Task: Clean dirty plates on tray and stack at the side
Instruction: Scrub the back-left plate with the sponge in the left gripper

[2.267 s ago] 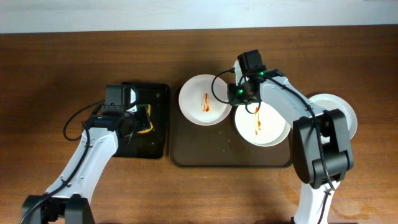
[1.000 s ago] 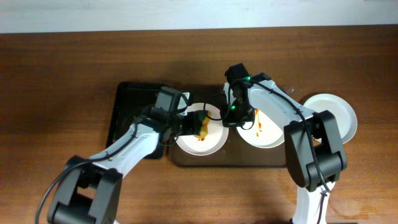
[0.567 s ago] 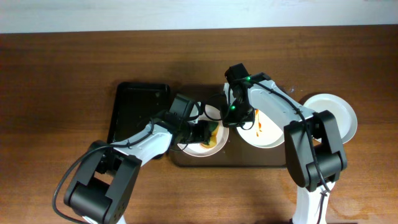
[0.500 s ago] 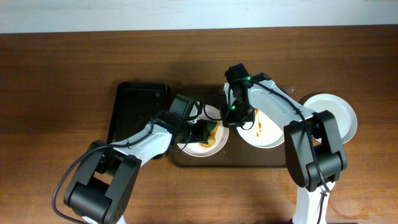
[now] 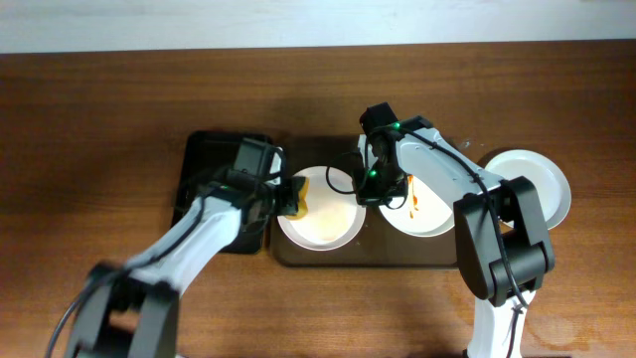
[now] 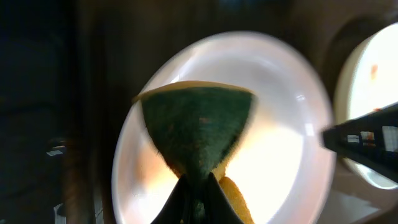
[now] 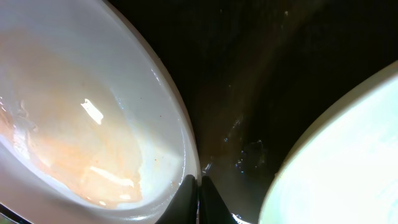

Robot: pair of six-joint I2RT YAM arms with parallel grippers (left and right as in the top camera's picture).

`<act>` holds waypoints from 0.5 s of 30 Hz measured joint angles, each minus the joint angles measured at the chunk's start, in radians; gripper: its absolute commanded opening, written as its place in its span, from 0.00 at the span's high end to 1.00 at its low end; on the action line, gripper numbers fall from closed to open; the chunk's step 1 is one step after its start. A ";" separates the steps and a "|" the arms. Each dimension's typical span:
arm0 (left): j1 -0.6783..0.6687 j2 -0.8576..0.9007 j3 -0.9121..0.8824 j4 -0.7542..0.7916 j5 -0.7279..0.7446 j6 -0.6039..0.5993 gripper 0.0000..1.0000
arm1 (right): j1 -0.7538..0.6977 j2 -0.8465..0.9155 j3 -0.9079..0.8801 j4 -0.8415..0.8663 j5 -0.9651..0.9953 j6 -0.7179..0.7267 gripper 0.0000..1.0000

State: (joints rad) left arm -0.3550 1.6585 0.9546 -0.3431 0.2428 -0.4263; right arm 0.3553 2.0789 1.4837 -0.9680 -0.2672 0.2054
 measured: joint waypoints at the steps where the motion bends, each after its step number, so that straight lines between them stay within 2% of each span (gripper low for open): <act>1: 0.002 -0.055 0.000 -0.015 -0.018 0.006 1.00 | 0.000 0.000 0.000 0.001 0.000 0.000 0.96; 5: 0.008 -0.197 0.000 -0.058 -0.118 0.019 1.00 | 0.000 0.000 0.000 0.003 0.000 0.000 0.95; 8: 0.050 -0.208 0.000 -0.099 -0.190 0.020 1.00 | 0.000 0.000 0.000 0.007 0.003 -0.002 0.82; 15: 0.169 -0.206 -0.001 -0.177 -0.256 0.023 1.00 | 0.003 0.000 -0.019 0.034 0.005 0.000 0.81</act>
State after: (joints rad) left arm -0.1860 1.4521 0.9535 -0.5198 -0.0135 -0.4038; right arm 0.3580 2.0792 1.4643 -0.9337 -0.2626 0.2050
